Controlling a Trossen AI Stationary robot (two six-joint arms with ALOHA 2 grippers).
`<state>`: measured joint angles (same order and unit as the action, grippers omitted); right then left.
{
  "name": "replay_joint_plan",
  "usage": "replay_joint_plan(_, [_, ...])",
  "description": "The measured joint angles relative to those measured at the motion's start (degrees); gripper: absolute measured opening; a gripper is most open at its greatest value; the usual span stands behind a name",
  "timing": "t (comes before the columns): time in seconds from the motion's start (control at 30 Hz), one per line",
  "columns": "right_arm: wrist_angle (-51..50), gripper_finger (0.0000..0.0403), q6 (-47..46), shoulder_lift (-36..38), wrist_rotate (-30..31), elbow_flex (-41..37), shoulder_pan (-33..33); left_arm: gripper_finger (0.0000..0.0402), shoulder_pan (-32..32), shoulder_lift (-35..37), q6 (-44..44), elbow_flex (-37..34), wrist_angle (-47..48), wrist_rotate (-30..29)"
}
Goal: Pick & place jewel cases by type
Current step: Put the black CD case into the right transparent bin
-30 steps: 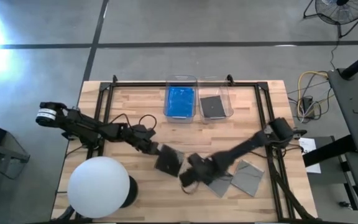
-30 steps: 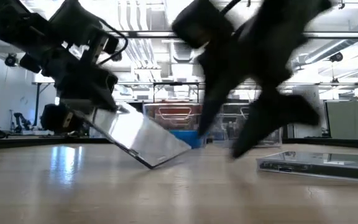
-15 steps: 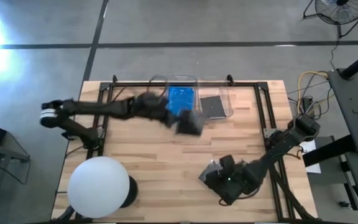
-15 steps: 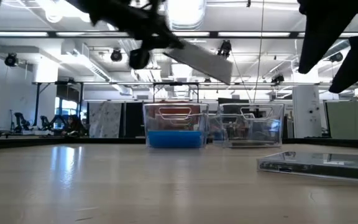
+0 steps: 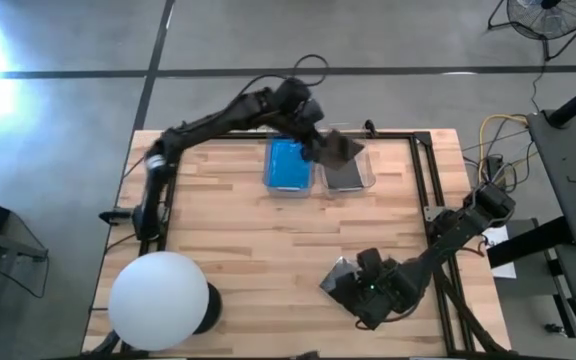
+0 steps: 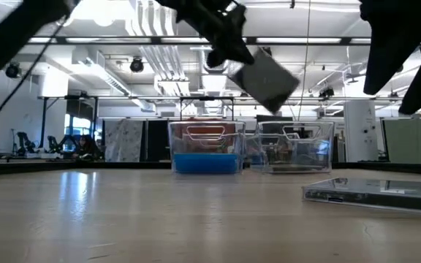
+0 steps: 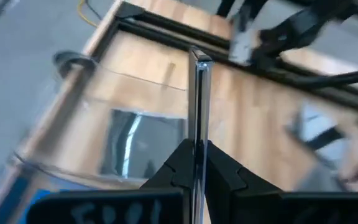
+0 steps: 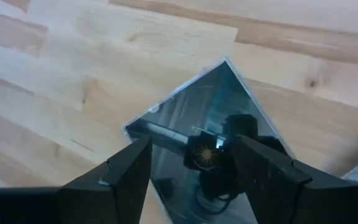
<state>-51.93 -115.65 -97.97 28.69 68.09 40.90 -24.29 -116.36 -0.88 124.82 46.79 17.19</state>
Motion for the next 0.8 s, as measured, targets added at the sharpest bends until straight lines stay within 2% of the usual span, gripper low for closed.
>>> replay_joint_plan(0.1, [-0.09, 0.0219, -2.00, 0.00, 0.00, -0.17, 0.10, 0.0000, -0.33, -7.79, 3.80, 10.28, 7.50, -2.75])
replay_joint_plan(0.13, [0.03, 0.0219, -2.53, 0.00, 0.00, -0.21, 0.11, 0.0000, -0.36, -8.85, 4.71, 10.15, 6.80, -3.23])
replay_joint_plan(0.27, [0.01, 0.0219, -4.68, 0.00, -0.16, -0.49, 0.13, 0.0000, -0.24, -7.99, 7.30, 1.69, 2.02, -2.87])
replay_joint_plan(0.43, [0.93, 0.0219, -5.67, 0.04, -0.22, -0.75, 0.11, 0.0000, 0.02, -7.29, 7.32, -2.57, -0.82, -1.71])
replay_joint_plan(0.53, [1.17, 0.0219, -5.74, 0.07, -0.25, -1.01, 0.11, 0.0001, 0.49, -7.29, 7.23, -3.21, -1.13, -2.49])
replay_joint_plan(0.6, [1.17, 0.0219, -5.91, 0.07, -0.35, -1.17, 0.09, 0.0008, 0.81, -7.29, 7.23, -3.17, -3.50, -5.47])
replay_joint_plan(0.67, [1.56, 0.0219, -6.13, 0.07, -0.40, -1.18, 0.09, 0.0022, 1.06, -7.29, 7.97, -2.85, -7.05, -8.56])
replay_joint_plan(0.8, [1.65, 0.0219, -8.12, 0.07, -0.40, -1.22, 0.09, 0.0054, 1.04, -7.26, 8.50, -1.95, -13.00, -9.47])
